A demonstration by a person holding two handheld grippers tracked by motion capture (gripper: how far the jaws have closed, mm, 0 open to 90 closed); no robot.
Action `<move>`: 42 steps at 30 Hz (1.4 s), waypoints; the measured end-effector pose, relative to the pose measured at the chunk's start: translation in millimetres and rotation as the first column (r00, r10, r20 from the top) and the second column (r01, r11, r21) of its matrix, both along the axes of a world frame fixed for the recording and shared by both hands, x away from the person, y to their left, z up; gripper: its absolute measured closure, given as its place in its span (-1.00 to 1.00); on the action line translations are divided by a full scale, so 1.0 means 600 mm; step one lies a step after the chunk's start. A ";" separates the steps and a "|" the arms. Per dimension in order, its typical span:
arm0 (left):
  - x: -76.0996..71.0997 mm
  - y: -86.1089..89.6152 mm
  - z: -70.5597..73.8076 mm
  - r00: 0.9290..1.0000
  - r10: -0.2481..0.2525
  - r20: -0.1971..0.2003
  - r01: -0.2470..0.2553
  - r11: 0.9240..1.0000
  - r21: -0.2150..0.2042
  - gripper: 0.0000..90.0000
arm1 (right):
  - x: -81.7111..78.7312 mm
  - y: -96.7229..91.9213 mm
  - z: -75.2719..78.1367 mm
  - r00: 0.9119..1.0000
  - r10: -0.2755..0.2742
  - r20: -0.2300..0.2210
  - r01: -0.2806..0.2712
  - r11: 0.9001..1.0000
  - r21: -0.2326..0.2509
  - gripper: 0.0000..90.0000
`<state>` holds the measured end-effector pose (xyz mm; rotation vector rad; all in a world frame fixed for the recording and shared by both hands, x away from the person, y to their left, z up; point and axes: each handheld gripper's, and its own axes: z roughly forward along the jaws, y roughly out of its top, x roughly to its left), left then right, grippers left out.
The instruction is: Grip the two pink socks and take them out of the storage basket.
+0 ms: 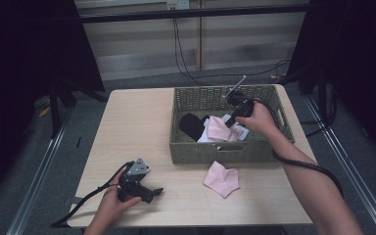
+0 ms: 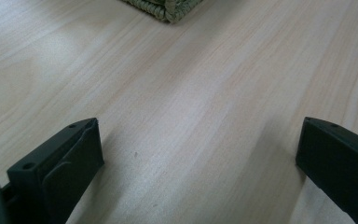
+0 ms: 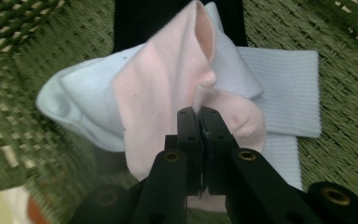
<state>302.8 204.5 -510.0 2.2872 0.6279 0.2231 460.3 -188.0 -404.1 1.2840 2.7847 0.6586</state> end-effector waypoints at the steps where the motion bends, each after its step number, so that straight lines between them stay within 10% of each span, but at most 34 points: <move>1: 0.000 0.000 0.000 1.000 0.000 0.000 0.000 1.000 0.000 -1.00 | -0.003 -0.002 0.007 1.000 0.008 0.006 -0.008 1.000 0.001 0.95; 15: 0.000 0.000 0.001 1.000 -0.001 -0.003 0.001 1.000 0.003 -1.00 | -0.023 -0.032 0.094 0.999 0.040 -0.003 -0.040 0.998 0.040 0.95; 42: 0.000 0.000 0.001 1.000 -0.001 -0.003 0.001 1.000 0.003 -1.00 | -0.062 -0.045 0.185 0.994 0.111 -0.010 -0.111 0.993 0.027 0.95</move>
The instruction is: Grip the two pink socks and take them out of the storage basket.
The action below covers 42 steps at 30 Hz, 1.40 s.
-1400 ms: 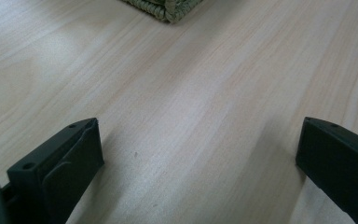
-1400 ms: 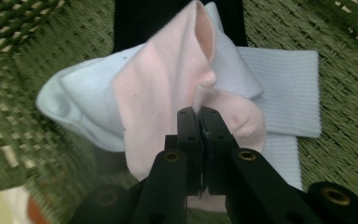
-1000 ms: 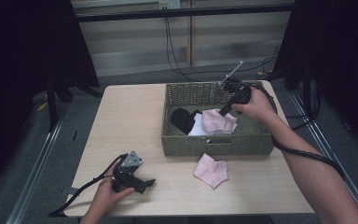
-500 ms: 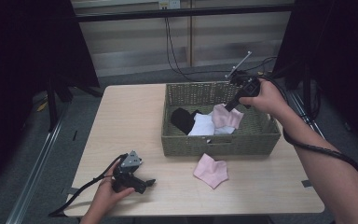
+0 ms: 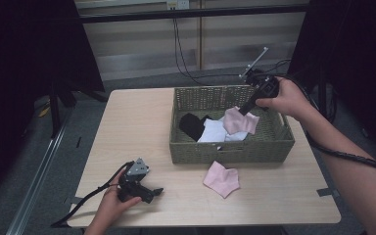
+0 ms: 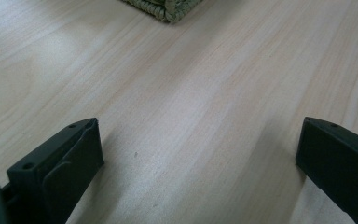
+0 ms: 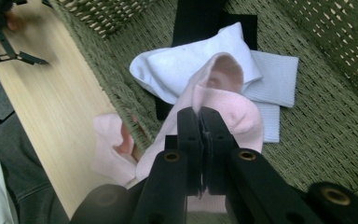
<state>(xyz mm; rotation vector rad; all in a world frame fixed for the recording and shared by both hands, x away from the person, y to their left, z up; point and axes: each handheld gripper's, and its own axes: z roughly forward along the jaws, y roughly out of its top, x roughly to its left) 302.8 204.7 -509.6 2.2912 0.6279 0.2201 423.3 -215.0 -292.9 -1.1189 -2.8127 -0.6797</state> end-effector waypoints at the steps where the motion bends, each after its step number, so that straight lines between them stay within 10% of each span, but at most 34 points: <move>1: 0.000 0.000 0.000 1.000 0.000 0.000 0.000 1.000 0.000 -1.00 | -0.001 -0.001 0.002 1.000 0.006 0.004 -0.006 1.000 0.002 0.95; 42: 0.000 0.000 0.000 1.000 0.000 0.000 0.000 1.000 0.000 -1.00 | -0.101 0.002 0.087 0.987 0.138 0.078 -0.146 0.983 0.109 0.94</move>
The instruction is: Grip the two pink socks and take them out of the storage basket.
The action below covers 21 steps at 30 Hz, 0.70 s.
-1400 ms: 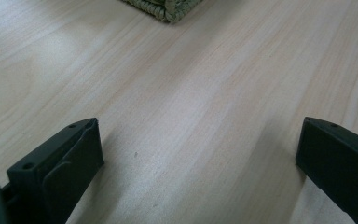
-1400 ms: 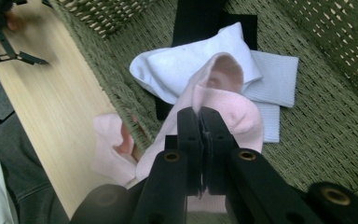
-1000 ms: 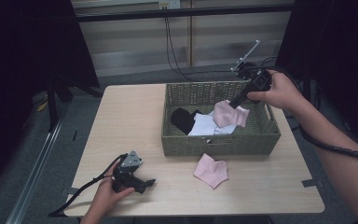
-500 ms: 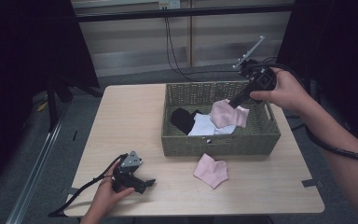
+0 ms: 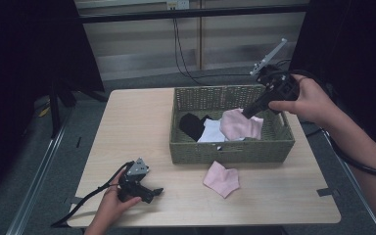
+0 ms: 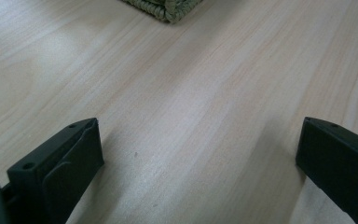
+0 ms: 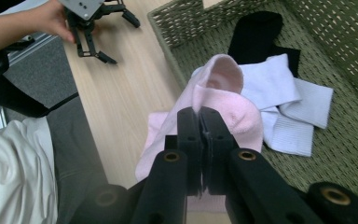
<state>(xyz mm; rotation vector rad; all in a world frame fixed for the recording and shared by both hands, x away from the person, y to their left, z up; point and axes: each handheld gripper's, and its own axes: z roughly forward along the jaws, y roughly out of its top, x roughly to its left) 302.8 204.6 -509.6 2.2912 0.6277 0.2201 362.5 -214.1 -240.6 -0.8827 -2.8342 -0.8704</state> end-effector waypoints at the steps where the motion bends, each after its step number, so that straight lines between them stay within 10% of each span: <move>1: 0.000 0.000 0.000 1.000 0.001 0.000 -0.001 1.000 0.001 -1.00 | -0.003 0.002 -0.001 1.000 0.011 -0.002 -0.011 1.000 0.001 0.94; 21: -0.001 -0.001 -0.001 1.000 0.004 -0.003 -0.004 1.000 -0.007 -1.00 | -0.058 0.046 -0.059 0.989 0.143 -0.040 -0.142 0.989 0.036 0.94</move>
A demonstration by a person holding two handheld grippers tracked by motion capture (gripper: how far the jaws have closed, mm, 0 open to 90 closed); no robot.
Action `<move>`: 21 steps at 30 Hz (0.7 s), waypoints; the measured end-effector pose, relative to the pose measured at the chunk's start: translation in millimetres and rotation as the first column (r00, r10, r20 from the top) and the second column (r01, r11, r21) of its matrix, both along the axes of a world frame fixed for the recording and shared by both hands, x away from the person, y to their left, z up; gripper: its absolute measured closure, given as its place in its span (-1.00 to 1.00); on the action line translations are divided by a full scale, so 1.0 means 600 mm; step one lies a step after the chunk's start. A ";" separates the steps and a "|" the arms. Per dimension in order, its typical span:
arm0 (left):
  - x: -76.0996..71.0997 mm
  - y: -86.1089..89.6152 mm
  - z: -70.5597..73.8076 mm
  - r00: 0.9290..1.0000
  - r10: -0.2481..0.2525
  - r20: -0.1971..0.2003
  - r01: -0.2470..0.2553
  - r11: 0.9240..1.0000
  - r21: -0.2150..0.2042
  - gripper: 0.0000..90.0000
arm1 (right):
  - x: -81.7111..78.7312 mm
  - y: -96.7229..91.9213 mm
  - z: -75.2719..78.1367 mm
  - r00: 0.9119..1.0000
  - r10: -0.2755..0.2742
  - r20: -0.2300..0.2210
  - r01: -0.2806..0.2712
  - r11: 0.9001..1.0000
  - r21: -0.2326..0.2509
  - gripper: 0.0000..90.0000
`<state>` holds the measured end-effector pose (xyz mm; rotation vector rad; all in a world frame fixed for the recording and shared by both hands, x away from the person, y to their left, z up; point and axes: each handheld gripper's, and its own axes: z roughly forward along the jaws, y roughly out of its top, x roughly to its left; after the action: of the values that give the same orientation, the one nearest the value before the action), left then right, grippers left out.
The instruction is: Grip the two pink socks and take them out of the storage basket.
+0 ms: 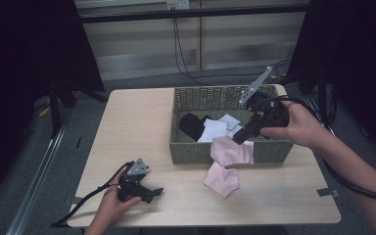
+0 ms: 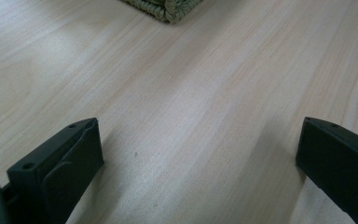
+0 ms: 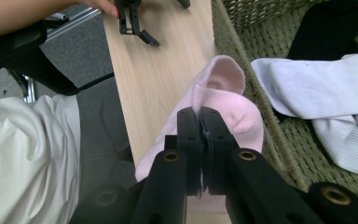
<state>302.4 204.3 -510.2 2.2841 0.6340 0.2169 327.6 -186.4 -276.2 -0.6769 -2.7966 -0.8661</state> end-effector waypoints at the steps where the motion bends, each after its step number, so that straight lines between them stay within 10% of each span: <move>1: 0.000 0.000 0.000 1.000 0.000 0.000 0.000 1.000 0.000 -1.00 | -0.001 0.003 -0.006 1.000 0.006 -0.005 -0.006 1.000 -0.002 0.94; 21: 0.000 0.000 0.000 1.000 -0.003 0.000 0.003 1.000 0.005 -1.00 | -0.005 0.020 -0.087 0.998 0.016 -0.056 -0.017 1.000 -0.017 0.41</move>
<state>302.5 204.6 -509.9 2.2897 0.6307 0.2169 324.6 -174.1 -328.5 -0.6694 -2.7588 -0.8084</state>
